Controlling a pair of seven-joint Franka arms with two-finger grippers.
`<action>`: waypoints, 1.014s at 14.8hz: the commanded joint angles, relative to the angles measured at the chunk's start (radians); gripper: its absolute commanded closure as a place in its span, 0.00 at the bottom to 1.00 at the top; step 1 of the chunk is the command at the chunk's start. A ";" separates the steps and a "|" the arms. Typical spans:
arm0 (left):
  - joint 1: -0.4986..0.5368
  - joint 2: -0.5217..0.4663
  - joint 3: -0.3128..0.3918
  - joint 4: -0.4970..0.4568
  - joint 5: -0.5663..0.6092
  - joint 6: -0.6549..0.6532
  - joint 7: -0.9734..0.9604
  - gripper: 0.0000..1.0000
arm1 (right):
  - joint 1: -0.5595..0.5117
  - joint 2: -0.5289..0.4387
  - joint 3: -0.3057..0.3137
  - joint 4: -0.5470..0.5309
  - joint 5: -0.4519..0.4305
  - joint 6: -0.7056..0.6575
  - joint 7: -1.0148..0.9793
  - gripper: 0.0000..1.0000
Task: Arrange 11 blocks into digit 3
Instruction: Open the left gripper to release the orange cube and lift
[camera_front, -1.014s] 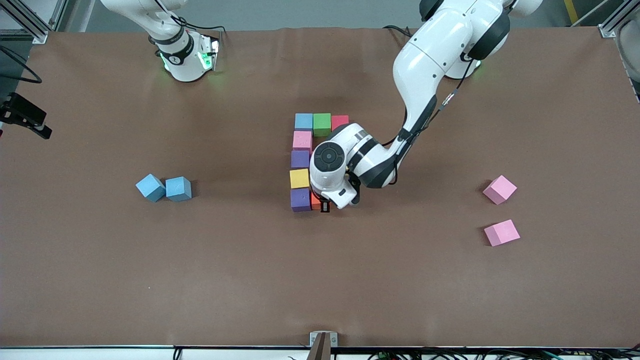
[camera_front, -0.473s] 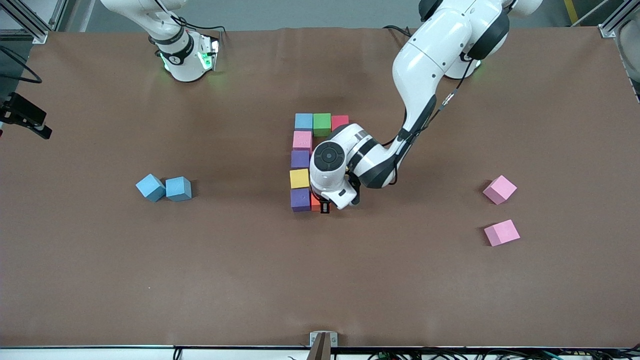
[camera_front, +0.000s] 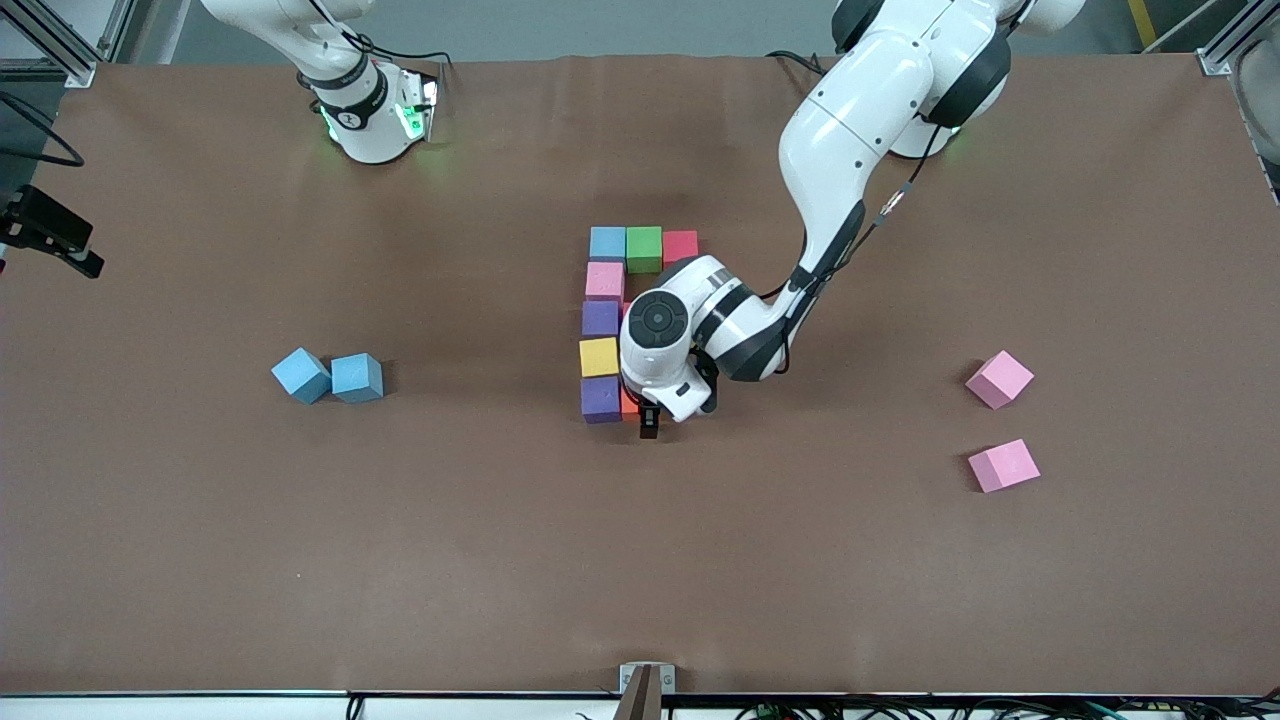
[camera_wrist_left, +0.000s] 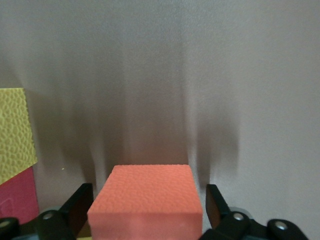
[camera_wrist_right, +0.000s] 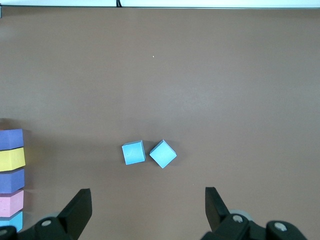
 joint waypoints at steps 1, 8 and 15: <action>-0.016 -0.001 0.014 0.035 -0.010 -0.013 0.006 0.00 | 0.002 0.004 0.002 0.011 -0.001 -0.001 0.014 0.00; -0.016 -0.062 0.003 0.030 -0.003 -0.125 0.006 0.00 | 0.002 0.004 0.002 0.011 -0.003 0.001 0.014 0.00; 0.026 -0.246 0.004 -0.008 -0.004 -0.218 0.070 0.00 | 0.003 0.004 0.002 0.011 -0.003 0.001 0.014 0.00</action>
